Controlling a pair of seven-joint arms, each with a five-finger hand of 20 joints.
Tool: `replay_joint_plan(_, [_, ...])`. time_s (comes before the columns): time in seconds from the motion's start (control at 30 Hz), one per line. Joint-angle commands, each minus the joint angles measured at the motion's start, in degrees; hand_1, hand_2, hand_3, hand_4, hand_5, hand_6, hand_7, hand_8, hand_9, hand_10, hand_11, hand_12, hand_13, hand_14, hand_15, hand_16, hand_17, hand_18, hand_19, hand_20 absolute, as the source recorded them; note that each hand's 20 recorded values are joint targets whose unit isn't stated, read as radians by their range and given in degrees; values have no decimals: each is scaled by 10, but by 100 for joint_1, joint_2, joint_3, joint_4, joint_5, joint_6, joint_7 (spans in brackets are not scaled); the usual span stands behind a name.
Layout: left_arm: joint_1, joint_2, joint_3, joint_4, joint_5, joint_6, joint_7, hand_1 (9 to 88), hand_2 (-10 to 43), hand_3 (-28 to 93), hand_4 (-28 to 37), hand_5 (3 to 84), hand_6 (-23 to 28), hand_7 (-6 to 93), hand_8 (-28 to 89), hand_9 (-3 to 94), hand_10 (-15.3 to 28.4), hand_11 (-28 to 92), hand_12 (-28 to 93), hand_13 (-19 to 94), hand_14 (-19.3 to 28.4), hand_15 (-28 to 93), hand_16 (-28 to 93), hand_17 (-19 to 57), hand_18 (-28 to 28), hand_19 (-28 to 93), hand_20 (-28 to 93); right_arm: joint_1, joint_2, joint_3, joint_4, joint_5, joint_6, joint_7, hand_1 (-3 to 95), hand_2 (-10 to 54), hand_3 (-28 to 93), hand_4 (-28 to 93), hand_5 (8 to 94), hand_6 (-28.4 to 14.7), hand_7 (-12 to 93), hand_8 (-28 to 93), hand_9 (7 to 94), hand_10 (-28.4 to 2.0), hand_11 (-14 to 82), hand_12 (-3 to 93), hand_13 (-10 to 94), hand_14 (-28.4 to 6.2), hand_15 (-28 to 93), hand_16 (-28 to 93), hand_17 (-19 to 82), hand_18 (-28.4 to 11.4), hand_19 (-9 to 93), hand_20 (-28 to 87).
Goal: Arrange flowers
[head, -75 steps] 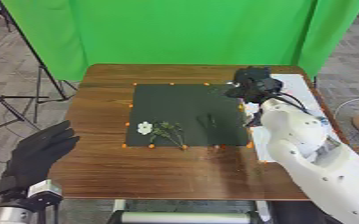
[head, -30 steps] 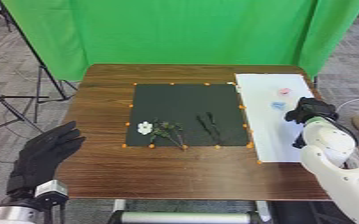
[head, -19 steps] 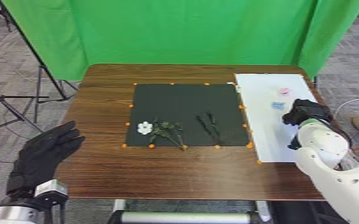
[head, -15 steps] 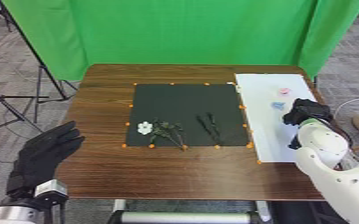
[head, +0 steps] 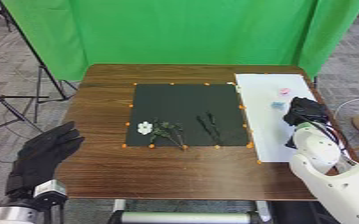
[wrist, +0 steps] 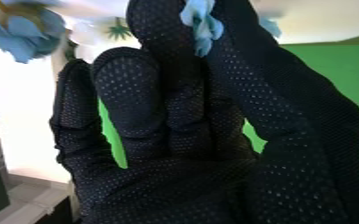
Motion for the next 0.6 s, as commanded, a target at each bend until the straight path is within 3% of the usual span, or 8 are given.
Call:
replay_joint_plan(0.03, [209,-31,-100,-90,12,18,24,272,50,826,-124,453,135,124,-81,373,219,336,87,268,282,567,-120,-96,214,573,119,771,8,-560,-568,-69,386,-356,551,-95,759,-283,800,0,259,20,873,-74,284,378,692,-73,680,328,222,-252,796,356])
replay_joint_plan(0.3, [216,26,-133,-108,4,38,41,272,50,826,-124,454,135,125,-81,372,220,337,86,268,282,568,-120,-96,214,573,119,1957,-527,-1734,-895,176,412,-912,551,-95,764,-283,806,-4,249,28,875,-76,285,378,695,-76,682,331,223,-253,800,356])
replay_joint_plan(0.43, [190,78,-152,-102,-6,47,49,271,50,826,-124,454,135,125,-81,373,220,336,86,267,283,568,-120,-96,214,573,119,2350,-1110,-2185,-667,160,382,-1213,552,-95,763,-283,809,-5,245,31,875,-77,285,378,695,-76,682,331,223,-252,800,355])
replay_joint_plan(0.6, [47,74,-148,-60,41,-26,-42,271,50,826,-124,454,135,125,-81,373,220,337,87,267,283,568,-120,-96,214,573,120,2464,-1945,-2412,-233,176,178,-1310,551,-95,764,-283,810,-5,243,34,875,-77,285,379,695,-75,682,333,220,-250,798,354])
